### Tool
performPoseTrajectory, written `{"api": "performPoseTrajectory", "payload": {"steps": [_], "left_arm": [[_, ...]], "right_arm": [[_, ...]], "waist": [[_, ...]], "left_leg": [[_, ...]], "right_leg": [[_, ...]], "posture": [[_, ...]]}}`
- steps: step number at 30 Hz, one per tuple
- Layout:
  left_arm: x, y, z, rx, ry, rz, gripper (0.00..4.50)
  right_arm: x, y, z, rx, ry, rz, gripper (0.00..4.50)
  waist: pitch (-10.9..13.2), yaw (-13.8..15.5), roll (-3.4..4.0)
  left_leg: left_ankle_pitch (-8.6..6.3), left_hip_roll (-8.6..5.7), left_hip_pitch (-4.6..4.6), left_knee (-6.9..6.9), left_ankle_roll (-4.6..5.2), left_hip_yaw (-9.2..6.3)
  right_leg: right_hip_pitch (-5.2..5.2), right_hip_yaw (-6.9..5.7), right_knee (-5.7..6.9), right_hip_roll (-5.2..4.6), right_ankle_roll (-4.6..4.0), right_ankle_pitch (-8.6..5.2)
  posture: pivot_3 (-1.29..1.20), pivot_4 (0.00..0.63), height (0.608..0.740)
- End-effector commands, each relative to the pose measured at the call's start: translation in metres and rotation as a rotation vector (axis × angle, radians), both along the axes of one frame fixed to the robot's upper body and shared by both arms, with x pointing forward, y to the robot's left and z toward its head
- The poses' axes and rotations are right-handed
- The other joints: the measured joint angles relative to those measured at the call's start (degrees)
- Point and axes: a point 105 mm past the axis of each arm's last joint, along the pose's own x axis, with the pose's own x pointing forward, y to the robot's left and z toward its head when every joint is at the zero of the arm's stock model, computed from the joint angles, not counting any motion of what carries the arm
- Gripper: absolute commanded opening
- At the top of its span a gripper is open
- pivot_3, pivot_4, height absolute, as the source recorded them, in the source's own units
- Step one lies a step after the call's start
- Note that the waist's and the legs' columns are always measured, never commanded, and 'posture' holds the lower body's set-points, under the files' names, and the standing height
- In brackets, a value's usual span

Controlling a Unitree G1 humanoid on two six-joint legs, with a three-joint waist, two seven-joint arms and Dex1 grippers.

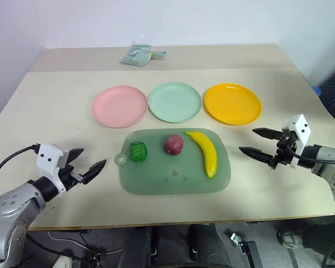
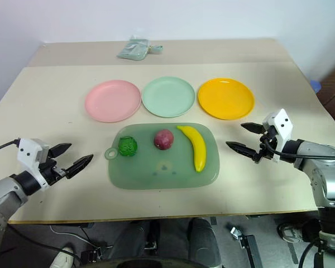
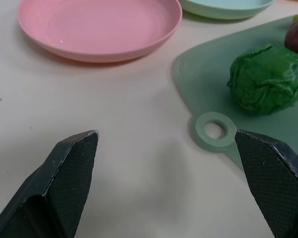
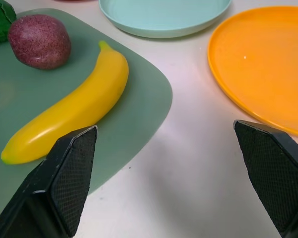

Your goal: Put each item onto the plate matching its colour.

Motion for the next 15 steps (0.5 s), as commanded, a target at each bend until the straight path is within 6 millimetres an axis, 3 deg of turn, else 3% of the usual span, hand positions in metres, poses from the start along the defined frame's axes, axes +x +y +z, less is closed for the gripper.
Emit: {"api": "performPoseTrajectory", "payload": {"steps": [1,8,15], "left_arm": [[0.001,-0.001,0.011,0.018,-0.049,-0.005,4.5],[0.004,-0.008,0.016,-0.004,-0.055,-0.046,4.5],[0.006,-0.037,0.024,-0.083,-0.034,-0.238,4.5]], "right_arm": [[0.001,0.001,0.016,-0.011,-0.072,0.007,4.48],[0.0,0.006,0.016,-0.004,-0.086,0.01,4.48],[-0.012,0.009,0.018,0.024,-0.098,-0.003,4.48]], "waist": [[0.0,0.0,0.0],[0.0,0.0,0.0],[0.0,0.6,0.0]], "left_leg": [[0.0,0.0,0.0,0.0,0.0,0.0],[0.0,0.0,0.0,0.0,0.0,0.0],[0.0,-0.01,0.0,0.01,0.0,0.0]], "right_leg": [[0.0,0.0,0.0,0.0,0.0,0.0],[0.0,0.0,0.0,0.01,0.0,0.0],[0.01,-0.01,0.01,0.04,0.01,0.0]], "posture": [[0.0,0.15,0.74],[0.0,0.15,0.74],[0.0,0.15,0.74]]}}
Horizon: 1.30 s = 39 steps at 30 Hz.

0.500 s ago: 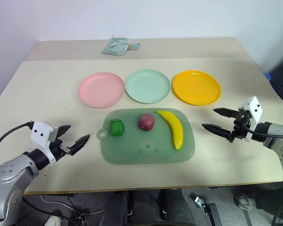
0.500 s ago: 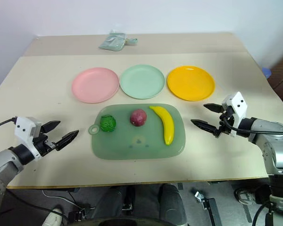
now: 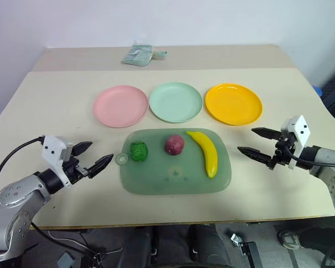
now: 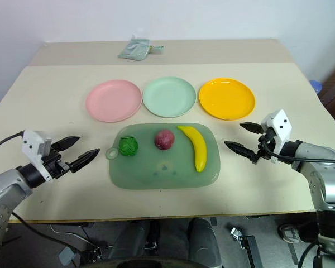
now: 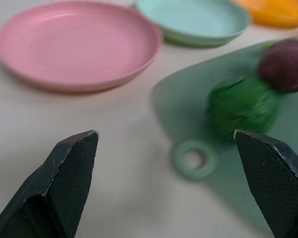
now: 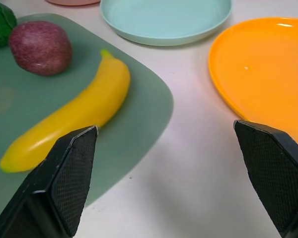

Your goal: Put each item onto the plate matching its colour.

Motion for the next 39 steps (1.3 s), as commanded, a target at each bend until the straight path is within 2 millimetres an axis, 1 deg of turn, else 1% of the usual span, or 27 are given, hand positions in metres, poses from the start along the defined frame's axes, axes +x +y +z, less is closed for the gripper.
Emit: {"api": "performPoseTrajectory", "payload": {"steps": [1,4,7,9,12,17,20,23,28,31,32,33,34,35,36,38,39], "left_arm": [[0.001,-0.022,0.006,0.012,-0.011,-0.138,4.5],[0.014,-0.043,0.003,0.082,-0.007,-0.255,4.5],[0.026,-0.053,0.0,0.099,-0.011,-0.318,4.5],[0.031,-0.061,-0.003,0.124,-0.01,-0.361,4.5],[0.038,-0.07,-0.008,0.152,-0.011,-0.412,4.5],[0.053,-0.07,-0.022,0.231,0.002,-0.427,4.5],[0.058,-0.073,-0.02,0.216,-0.008,-0.43,3.63],[0.061,-0.075,-0.018,0.204,-0.017,-0.433,2.26],[0.067,-0.08,-0.012,0.201,-0.056,-0.437,2.26],[0.087,-0.089,0.019,0.085,-0.139,-0.384,2.26],[0.108,-0.098,0.032,0.067,-0.185,-0.315,2.26],[0.124,-0.107,0.039,0.066,-0.2,-0.271,2.26],[0.134,-0.113,0.043,0.071,-0.204,-0.244,2.26],[0.148,-0.125,0.042,0.13,-0.221,-0.216,2.26],[0.156,-0.132,0.041,0.176,-0.232,-0.206,2.26],[0.176,-0.155,0.039,0.209,-0.211,-0.18,2.26],[0.183,-0.163,0.039,0.2,-0.193,-0.172,2.26]], "right_arm": [[-0.011,0.004,0.016,0.024,-0.059,0.01,4.48],[-0.035,0.013,0.017,0.025,-0.025,0.054,4.48],[-0.061,0.03,0.01,0.001,0.022,0.112,4.48],[-0.074,0.038,0.006,-0.014,0.044,0.134,4.48],[-0.081,0.044,0.004,0.0,0.041,0.112,4.48],[-0.082,0.046,0.004,0.018,0.022,0.063,4.48],[-0.082,0.047,0.004,0.024,0.019,0.059,4.5],[-0.078,0.048,0.005,0.024,0.007,0.06,4.5],[-0.07,0.049,0.006,0.027,-0.008,0.066,4.5],[-0.065,0.052,0.007,0.029,-0.02,0.078,4.5],[-0.061,0.056,0.007,0.032,-0.03,0.089,4.5],[-0.058,0.059,0.007,0.034,-0.038,0.097,4.5],[-0.056,0.061,0.008,0.035,-0.043,0.102,4.5],[-0.052,0.063,0.008,0.036,-0.052,0.104,4.5],[-0.05,0.064,0.008,0.035,-0.058,0.104,4.5],[-0.044,0.067,0.009,0.036,-0.078,0.101,4.5],[-0.042,0.068,0.01,0.037,-0.087,0.098,4.5]], "waist": [[0.0,0.3,0.01],[0.0,1.5,0.02],[0.0,2.1,0.03],[0.0,2.1,0.03],[0.0,2.1,0.01],[0.0,2.2,-0.02],[0.0,2.3,-0.03],[0.0,2.2,-0.04],[0.0,2.2,-0.04],[0.0,2.5,-0.08],[0.0,2.6,-0.11],[0.0,2.8,-0.18],[0.1,3.0,-0.29],[0.0,3.0,-0.31],[0.0,3.0,-0.32],[0.0,2.8,-0.32],[0.0,2.7,-0.34]], "left_leg": [[0.0,0.0,0.0,0.0,0.0,0.01],[0.01,-0.02,0.0,0.02,0.0,-0.02],[0.0,-0.03,0.01,0.04,0.01,0.0],[0.0,-0.02,0.01,0.04,0.01,0.01],[0.01,-0.02,0.02,0.05,0.02,0.03],[0.01,-0.03,0.01,0.1,0.04,0.02],[0.0,-0.03,0.01,0.1,0.06,0.02],[-0.01,-0.03,-0.01,0.18,0.08,0.01],[-0.02,-0.02,-0.02,0.28,0.11,-0.01],[-0.06,-0.01,-0.09,0.48,0.18,-0.06],[-0.09,-0.01,-0.17,0.66,0.24,-0.15],[-0.12,-0.01,-0.19,0.76,0.28,-0.17],[-0.14,-0.05,-0.19,0.86,0.32,-0.25],[-0.14,-0.1,-0.2,0.89,0.33,-0.26],[-0.17,-0.14,-0.17,0.9,0.39,-0.26],[-0.2,-0.18,-0.13,0.87,0.45,-0.2],[-0.23,-0.19,-0.14,0.86,0.49,-0.18]], "right_leg": [[0.0,0.0,0.0,0.01,0.0,0.0],[0.04,-0.02,0.02,0.07,0.0,0.0],[0.05,-0.01,0.03,0.19,0.01,0.01],[0.04,-0.01,0.03,0.23,0.01,0.01],[0.05,-0.04,0.03,0.24,0.01,0.01],[0.06,-0.05,0.06,0.27,0.02,0.01],[0.06,-0.05,0.06,0.28,0.02,0.01],[0.08,-0.06,0.07,0.29,0.03,0.01],[0.09,-0.07,0.13,0.32,0.03,0.01],[0.13,-0.12,0.16,0.33,0.05,0.0],[0.14,-0.18,0.22,0.34,0.05,0.01],[0.18,-0.19,0.27,0.33,0.05,0.01],[0.29,-0.21,0.28,0.34,0.07,0.02],[0.31,-0.21,0.25,0.34,0.19,0.08],[0.35,-0.18,0.24,0.33,0.21,0.09],[0.41,-0.18,0.13,0.33,0.23,0.08],[0.41,-0.18,0.12,0.32,0.25,0.07]], "posture": [[0.0,0.15,0.74],[0.0,0.15,0.74],[0.0,0.15,0.74],[0.0,0.15,0.74],[0.0,0.15,0.74],[0.0,0.15,0.74],[0.0,0.15,0.74],[0.0,0.15,0.74],[0.0,0.15,0.74],[0.0,0.15,0.74],[0.0,0.15,0.74],[0.0,0.15,0.74],[0.0,0.15,0.74],[0.0,0.15,0.74],[0.0,0.15,0.74],[0.0,0.15,0.74],[0.0,0.15,0.74]]}}
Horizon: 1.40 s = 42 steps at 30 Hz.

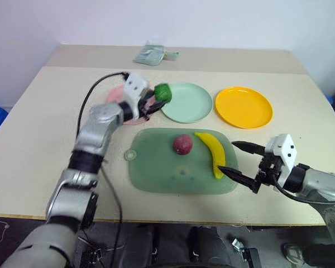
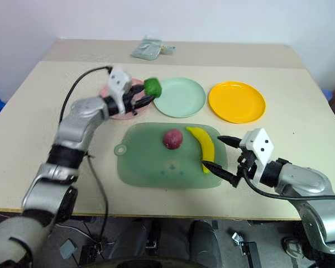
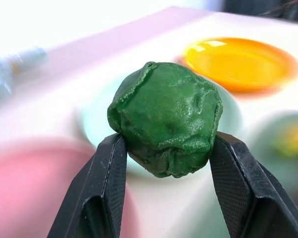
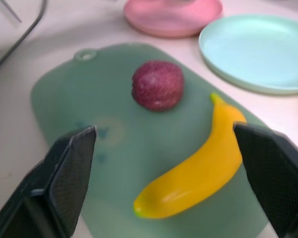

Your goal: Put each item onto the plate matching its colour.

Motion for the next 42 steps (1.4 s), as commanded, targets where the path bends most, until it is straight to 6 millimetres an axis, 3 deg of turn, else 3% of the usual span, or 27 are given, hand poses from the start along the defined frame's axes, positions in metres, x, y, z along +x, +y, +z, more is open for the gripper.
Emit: {"api": "performPoseTrajectory", "payload": {"steps": [1,4,7,9,10,13,17,21,25,27,32,39,42], "left_arm": [[0.022,-0.023,-0.015,0.045,0.052,0.055,2.26],[0.031,-0.034,-0.021,0.067,0.096,0.077,2.26],[0.033,-0.043,-0.019,0.031,0.121,0.061,3.26],[0.033,-0.044,-0.014,0.014,0.111,0.05,4.23],[0.033,-0.042,-0.011,0.002,0.1,0.044,4.45],[0.034,-0.027,0.001,-0.046,0.046,0.041,4.45],[0.027,0.008,0.017,-0.15,-0.015,0.043,4.45],[-0.015,0.03,0.018,-0.163,-0.04,-0.099,4.45],[-0.078,0.014,-0.004,-0.081,0.081,-0.36,4.45],[-0.092,0.002,-0.018,0.038,0.074,-0.409,4.45],[-0.099,-0.031,-0.04,0.151,0.1,-0.484,4.45],[-0.082,-0.039,-0.062,0.275,0.116,-0.437,4.45],[-0.079,-0.04,-0.061,0.265,0.107,-0.426,3.17]], "right_arm": [[0.007,0.005,0.006,0.01,-0.056,-0.006,4.5],[0.009,0.01,0.007,0.02,-0.074,-0.008,4.5],[0.01,0.014,0.009,0.031,-0.093,-0.021,4.5],[0.012,0.016,0.01,0.044,-0.097,-0.037,4.5],[0.014,0.018,0.01,0.046,-0.099,-0.041,4.5],[0.017,0.026,0.008,0.056,-0.081,-0.035,4.5],[0.019,0.04,0.009,0.079,-0.07,0.003,4.5],[0.017,0.045,0.011,0.094,-0.053,0.046,4.5],[0.012,0.041,0.014,0.072,-0.044,0.096,4.5],[0.011,0.037,0.015,0.06,-0.039,0.108,4.5],[0.007,0.032,0.014,0.044,-0.031,0.114,4.5],[0.001,0.033,0.012,0.047,-0.042,0.084,4.5],[-0.001,0.032,0.012,0.047,-0.042,0.075,4.5]], "waist": [[0.0,-0.3,-0.02],[0.0,-0.9,-0.08],[0.1,-1.2,-0.1],[0.1,-1.1,-0.1],[0.1,-1.1,-0.1],[0.1,-1.1,-0.09],[0.0,-1.8,-0.08],[0.0,-2.3,-0.04],[0.0,-1.9,-0.04],[0.0,-1.4,-0.04],[0.0,-0.5,-0.04],[0.0,-0.7,-0.02],[0.0,-0.6,-0.02]], "left_leg": [[-0.03,-0.02,-0.04,-0.01,0.06,0.02],[-0.12,-0.03,-0.11,-0.06,0.2,0.14],[-0.13,0.0,-0.14,-0.11,0.21,0.23],[-0.11,0.02,-0.14,-0.08,0.18,0.22],[-0.1,0.02,-0.14,-0.05,0.17,0.22],[-0.1,0.02,-0.12,0.0,0.15,0.21],[-0.09,0.04,-0.12,-0.05,0.11,0.21],[-0.09,0.04,-0.12,-0.09,0.09,0.19],[-0.08,0.04,-0.13,-0.02,0.08,0.1],[-0.09,-0.02,-0.12,0.02,0.09,0.0],[-0.09,-0.04,0.04,0.09,0.09,-0.01],[-0.09,-0.02,0.02,0.02,0.11,0.08],[-0.1,-0.02,0.0,0.03,0.13,0.09]], "right_leg": [[0.0,0.0,-0.04,0.0,0.02,-0.01],[-0.07,0.01,-0.07,-0.02,0.13,-0.03],[-0.22,0.02,-0.06,-0.05,0.2,-0.03],[-0.23,0.02,-0.06,-0.05,0.21,-0.03],[-0.23,0.03,-0.06,-0.06,0.21,-0.03],[-0.22,0.04,-0.06,-0.09,0.21,-0.03],[-0.29,0.06,0.01,-0.09,0.2,-0.03],[-0.26,0.06,0.06,-0.1,0.2,-0.03],[-0.18,0.05,0.02,-0.1,0.19,-0.03],[-0.08,0.06,-0.06,-0.13,0.18,-0.03],[0.09,0.1,-0.1,-0.12,0.16,-0.03],[-0.05,0.16,-0.06,-0.07,0.17,-0.03],[-0.06,0.18,-0.06,-0.07,0.17,-0.03]], "posture": [[0.0,0.15,0.74],[0.0,0.15,0.74],[0.0,0.15,0.74],[0.0,0.15,0.74],[0.0,0.15,0.74],[0.0,0.15,0.74],[0.0,0.15,0.74],[0.0,0.15,0.74],[0.0,0.15,0.74],[0.0,0.15,0.74],[0.0,0.15,0.74],[0.0,0.15,0.74],[0.0,0.15,0.74]]}}
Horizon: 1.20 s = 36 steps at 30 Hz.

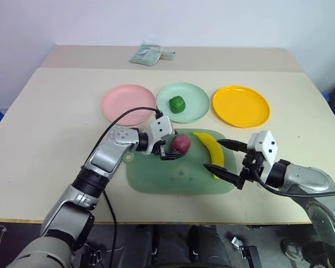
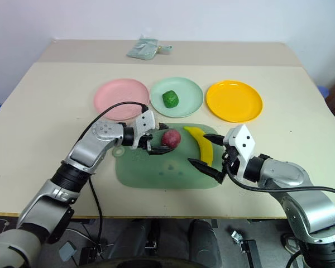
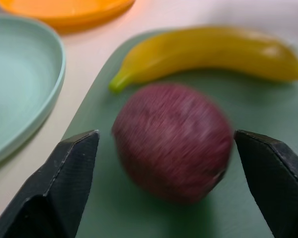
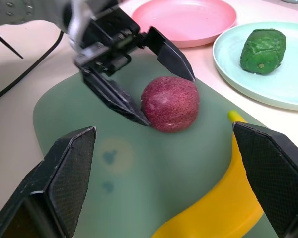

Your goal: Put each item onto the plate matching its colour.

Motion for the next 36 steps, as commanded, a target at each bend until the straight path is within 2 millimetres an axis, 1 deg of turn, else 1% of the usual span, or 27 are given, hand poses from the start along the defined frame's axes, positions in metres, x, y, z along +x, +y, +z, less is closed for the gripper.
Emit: {"api": "performPoseTrajectory", "payload": {"steps": [1,5,7,8,9,11,13,14,15,17,18,19,20,22,26,28,30,32,34,36], "left_arm": [[0.004,-0.002,0.015,-0.027,-0.059,-0.004,2.75],[0.016,0.022,0.041,-0.193,-0.063,0.138,2.75],[0.037,0.05,0.055,-0.257,-0.122,0.34,2.75],[0.05,0.068,0.06,-0.284,-0.145,0.473,2.75],[0.06,0.084,0.063,-0.302,-0.154,0.587,2.75],[0.075,0.113,0.06,-0.303,-0.153,0.792,2.75],[0.08,0.125,0.055,-0.298,-0.138,0.874,2.75],[0.081,0.128,0.052,-0.297,-0.13,0.892,2.75],[0.083,0.128,0.05,-0.311,-0.119,0.904,2.75],[0.085,0.127,0.048,-0.336,-0.096,0.908,3.45],[0.085,0.127,0.048,-0.34,-0.098,0.912,3.7],[0.086,0.127,0.048,-0.339,-0.102,0.915,4.16],[0.087,0.128,0.049,-0.342,-0.112,0.925,4.38],[0.087,0.13,0.055,-0.336,-0.169,0.932,4.38],[0.075,0.132,0.072,-0.377,-0.289,0.872,4.38],[0.06,0.123,0.076,-0.377,-0.333,0.746,4.38],[0.04,0.108,0.076,-0.394,-0.318,0.597,4.38],[0.011,0.087,0.065,-0.354,-0.267,0.395,4.38],[-0.015,0.071,0.049,-0.284,-0.208,0.235,4.38],[-0.033,0.062,0.036,-0.232,-0.157,0.144,4.38]], "right_arm": [[-0.004,0.002,0.012,0.014,-0.057,0.001,4.5],[-0.003,0.003,0.009,0.014,-0.062,-0.01,4.5],[0.0,0.003,0.009,0.013,-0.07,-0.015,4.5],[0.002,0.003,0.01,0.012,-0.076,-0.017,4.5],[0.004,0.003,0.01,0.011,-0.082,-0.019,4.5],[0.009,0.006,0.01,0.016,-0.088,-0.019,4.5],[0.012,0.009,0.009,0.021,-0.091,-0.01,4.5],[0.013,0.011,0.009,0.022,-0.092,-0.005,4.5],[0.014,0.013,0.008,0.023,-0.094,0.002,4.5],[0.017,0.015,0.008,0.025,-0.098,0.011,4.5],[0.019,0.016,0.008,0.022,-0.102,0.009,4.5],[0.021,0.015,0.008,0.021,-0.104,0.006,4.5],[0.023,0.014,0.007,0.015,-0.104,-0.003,4.5],[0.027,0.01,0.003,-0.004,-0.083,-0.028,4.5],[0.046,-0.007,-0.011,-0.092,-0.075,-0.17,4.5],[0.055,-0.016,-0.016,-0.114,-0.054,-0.256,4.5],[0.061,-0.022,-0.02,-0.126,-0.024,-0.318,4.5],[0.066,-0.025,-0.022,-0.114,0.025,-0.375,4.5],[0.069,-0.025,-0.023,-0.096,0.073,-0.42,4.5],[0.07,-0.022,-0.023,-0.085,0.097,-0.435,4.5]], "waist": [[0.0,0.1,0.0],[0.0,0.0,0.0],[0.0,-0.1,0.0],[0.0,-0.1,0.0],[0.0,-0.1,0.0],[0.0,0.0,0.0],[0.0,0.2,-0.01],[0.0,0.2,-0.01],[0.0,0.3,-0.02],[0.0,0.3,-0.03],[0.0,0.2,-0.03],[0.0,0.1,-0.04],[0.0,0.1,-0.04],[0.0,0.0,-0.04],[0.0,-0.1,-0.03],[0.0,-0.2,-0.03],[0.0,-0.4,0.0],[0.0,-0.5,0.0],[0.0,-0.6,0.0],[0.0,-0.6,0.03]], "left_leg": [[0.0,0.0,0.0,0.01,0.01,-0.01],[0.0,0.01,-0.01,0.01,0.01,-0.01],[0.0,0.03,-0.01,0.01,0.0,-0.01],[0.0,0.03,-0.01,0.0,0.0,-0.01],[0.0,0.04,0.0,0.0,0.0,-0.01],[0.01,0.03,0.0,0.0,-0.01,-0.01],[0.01,0.01,0.0,0.01,-0.01,-0.01],[0.01,-0.02,-0.01,0.0,-0.01,-0.01],[0.0,-0.03,-0.01,0.0,0.0,-0.02],[0.0,-0.05,-0.05,0.01,0.0,-0.03],[0.0,-0.05,-0.05,0.02,0.0,-0.02],[0.0,-0.06,-0.05,0.02,0.0,-0.02],[0.01,-0.05,-0.05,0.01,-0.01,-0.02],[0.01,-0.04,-0.05,0.0,-0.02,-0.02],[0.02,-0.02,-0.04,-0.01,-0.04,0.01],[0.03,-0.02,-0.04,-0.02,-0.06,0.03],[0.04,0.0,-0.04,-0.06,-0.09,0.06],[0.06,0.01,-0.04,-0.07,-0.13,0.06],[0.07,0.03,-0.04,-0.07,-0.17,0.05],[0.07,0.03,-0.04,-0.08,-0.19,0.04]], "right_leg": [[0.01,0.0,0.0,0.0,0.0,0.0],[-0.02,0.02,0.01,-0.01,0.0,0.0],[-0.05,0.03,0.03,0.0,0.0,0.0],[-0.06,0.04,0.03,0.0,0.0,0.0],[-0.06,0.04,0.03,0.0,0.0,0.0],[-0.06,0.03,0.05,0.0,0.01,0.0],[-0.05,0.03,0.06,0.0,0.01,0.01],[-0.05,0.02,0.06,-0.01,0.01,0.0],[-0.03,0.01,0.07,-0.01,0.01,0.0],[-0.02,0.0,0.09,-0.01,0.02,0.0],[-0.02,0.0,0.09,-0.01,0.02,0.01],[-0.02,0.0,0.09,-0.01,0.02,0.01],[-0.02,0.0,0.08,-0.01,0.02,0.01],[-0.05,0.0,0.08,0.0,0.02,0.01],[-0.07,0.01,0.07,0.0,0.02,0.01],[-0.1,0.02,0.07,-0.01,0.02,0.01],[-0.14,0.02,0.07,-0.02,0.01,0.0],[-0.15,0.02,0.03,-0.02,0.0,0.0],[-0.14,0.02,0.02,-0.03,0.0,0.0],[-0.14,0.02,0.02,-0.03,-0.01,0.0]], "posture": [[0.0,0.15,0.74],[0.0,0.15,0.74],[0.0,0.15,0.74],[0.0,0.15,0.74],[0.0,0.15,0.74],[0.0,0.15,0.74],[0.0,0.15,0.74],[0.0,0.15,0.74],[0.0,0.15,0.74],[0.0,0.15,0.74],[0.0,0.15,0.74],[0.0,0.15,0.74],[0.0,0.15,0.74],[0.0,0.15,0.74],[0.0,0.15,0.74],[0.0,0.15,0.74],[0.0,0.15,0.74],[0.0,0.15,0.74],[0.0,0.15,0.74],[0.0,0.15,0.74]]}}
